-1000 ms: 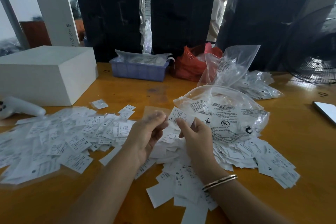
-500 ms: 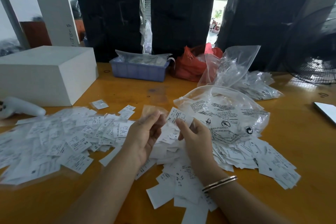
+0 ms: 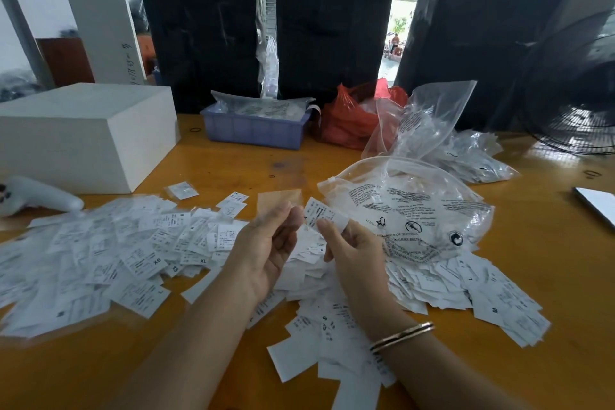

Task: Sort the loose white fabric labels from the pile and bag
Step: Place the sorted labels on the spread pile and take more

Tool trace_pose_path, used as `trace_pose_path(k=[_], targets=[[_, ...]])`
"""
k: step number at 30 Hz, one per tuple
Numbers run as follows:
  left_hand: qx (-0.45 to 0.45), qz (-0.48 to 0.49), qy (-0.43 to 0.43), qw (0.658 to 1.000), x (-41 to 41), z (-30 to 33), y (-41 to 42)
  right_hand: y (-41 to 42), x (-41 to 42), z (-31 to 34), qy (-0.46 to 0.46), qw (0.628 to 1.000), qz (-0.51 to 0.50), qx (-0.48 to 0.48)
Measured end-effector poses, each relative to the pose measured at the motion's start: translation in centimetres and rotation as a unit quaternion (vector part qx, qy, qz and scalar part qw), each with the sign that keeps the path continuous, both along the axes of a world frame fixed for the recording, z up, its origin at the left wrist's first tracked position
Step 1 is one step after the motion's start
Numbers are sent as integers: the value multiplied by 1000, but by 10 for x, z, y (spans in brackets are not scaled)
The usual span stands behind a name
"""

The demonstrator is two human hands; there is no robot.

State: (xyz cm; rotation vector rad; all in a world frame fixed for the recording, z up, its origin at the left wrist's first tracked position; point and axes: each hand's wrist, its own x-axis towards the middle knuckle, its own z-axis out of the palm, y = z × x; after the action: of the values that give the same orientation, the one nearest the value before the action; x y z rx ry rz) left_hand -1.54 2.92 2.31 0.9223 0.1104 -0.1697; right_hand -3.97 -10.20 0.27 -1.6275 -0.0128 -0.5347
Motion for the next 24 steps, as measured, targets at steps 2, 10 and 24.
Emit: trace_pose_path(k=[2, 10, 24], targets=[[-2, 2, -8, 1000, 0, 0, 0, 0, 0, 0, -3, 1000, -1, -5], [28, 14, -5, 999, 1, -1, 0, -2, -1, 1, -19, 999, -7, 48], [36, 9, 8, 999, -1, 1, -3, 1, 0, 4, -21, 997, -32, -61]])
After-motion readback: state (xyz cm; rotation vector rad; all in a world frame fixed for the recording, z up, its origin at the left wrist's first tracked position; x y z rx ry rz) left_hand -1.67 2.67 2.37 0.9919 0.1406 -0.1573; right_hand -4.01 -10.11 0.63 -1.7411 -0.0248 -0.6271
